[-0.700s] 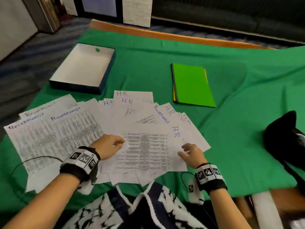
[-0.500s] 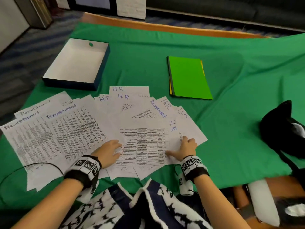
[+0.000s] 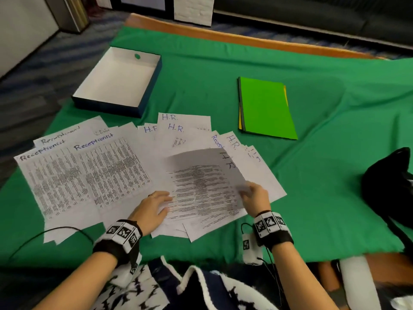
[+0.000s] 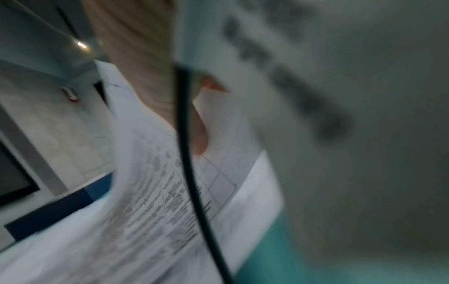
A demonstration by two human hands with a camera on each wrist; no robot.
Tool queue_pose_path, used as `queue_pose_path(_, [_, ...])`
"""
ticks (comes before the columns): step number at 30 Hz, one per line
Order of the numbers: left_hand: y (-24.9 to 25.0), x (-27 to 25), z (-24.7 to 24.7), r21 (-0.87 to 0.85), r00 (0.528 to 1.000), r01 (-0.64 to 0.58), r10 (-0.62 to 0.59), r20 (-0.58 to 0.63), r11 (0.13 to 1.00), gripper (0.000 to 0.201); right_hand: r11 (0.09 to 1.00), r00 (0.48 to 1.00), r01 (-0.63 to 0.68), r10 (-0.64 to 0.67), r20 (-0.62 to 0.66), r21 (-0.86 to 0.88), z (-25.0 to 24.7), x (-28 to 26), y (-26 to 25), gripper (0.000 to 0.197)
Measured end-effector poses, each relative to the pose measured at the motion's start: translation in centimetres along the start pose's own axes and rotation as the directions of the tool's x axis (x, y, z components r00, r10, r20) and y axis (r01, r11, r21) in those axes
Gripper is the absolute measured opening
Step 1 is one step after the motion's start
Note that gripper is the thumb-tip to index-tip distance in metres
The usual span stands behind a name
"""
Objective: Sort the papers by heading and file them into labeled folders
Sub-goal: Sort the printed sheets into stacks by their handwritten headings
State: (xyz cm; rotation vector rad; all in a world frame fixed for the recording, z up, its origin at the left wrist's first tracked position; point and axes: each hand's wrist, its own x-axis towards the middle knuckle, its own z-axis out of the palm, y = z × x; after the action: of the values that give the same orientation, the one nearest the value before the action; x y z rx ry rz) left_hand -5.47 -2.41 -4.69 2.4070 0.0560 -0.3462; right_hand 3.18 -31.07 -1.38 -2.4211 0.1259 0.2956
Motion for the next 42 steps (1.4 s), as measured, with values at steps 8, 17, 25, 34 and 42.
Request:
queue_pose_path(8, [-2.0, -2.4, -1.6, -0.194, 0.957, 0.164, -0.204, -0.205, 0.967, 0.038, 0.911, 0.898, 0.373, -0.307, -0.314, 0.177, -7.4, 1.7, -5.9, 0.016])
queue_pose_path(17, [3.2, 0.5, -8.9, -0.358, 0.821, 0.008, -0.211, -0.531, 0.934, 0.126, 0.727, 0.740, 0.649, -0.672, 0.033, 0.224, -9.5, 1.5, -14.7, 0.022])
queue_pose_path(25, [8.5, 2.1, -11.2, -0.498, 0.808, -0.188, -0.155, -0.568, 0.846, 0.012, 0.685, 0.751, 0.657, -0.627, -0.206, 0.314, -11.6, 5.0, -16.0, 0.022])
queue_pose_path(34, [8.3, 0.7, -13.4, -0.401, 0.556, -0.185, -0.241, -0.795, 0.897, 0.027, 0.994, 0.999, -0.032, 0.037, 0.040, -0.107, -5.9, 11.5, -1.3, 0.054])
queue_pose_path(42, [7.3, 1.3, -12.4, -0.373, 0.585, -0.079, -0.260, -0.768, 0.924, 0.024, 0.779, 0.893, -0.397, 0.449, -0.010, -0.486, -1.1, 8.9, 1.4, 0.150])
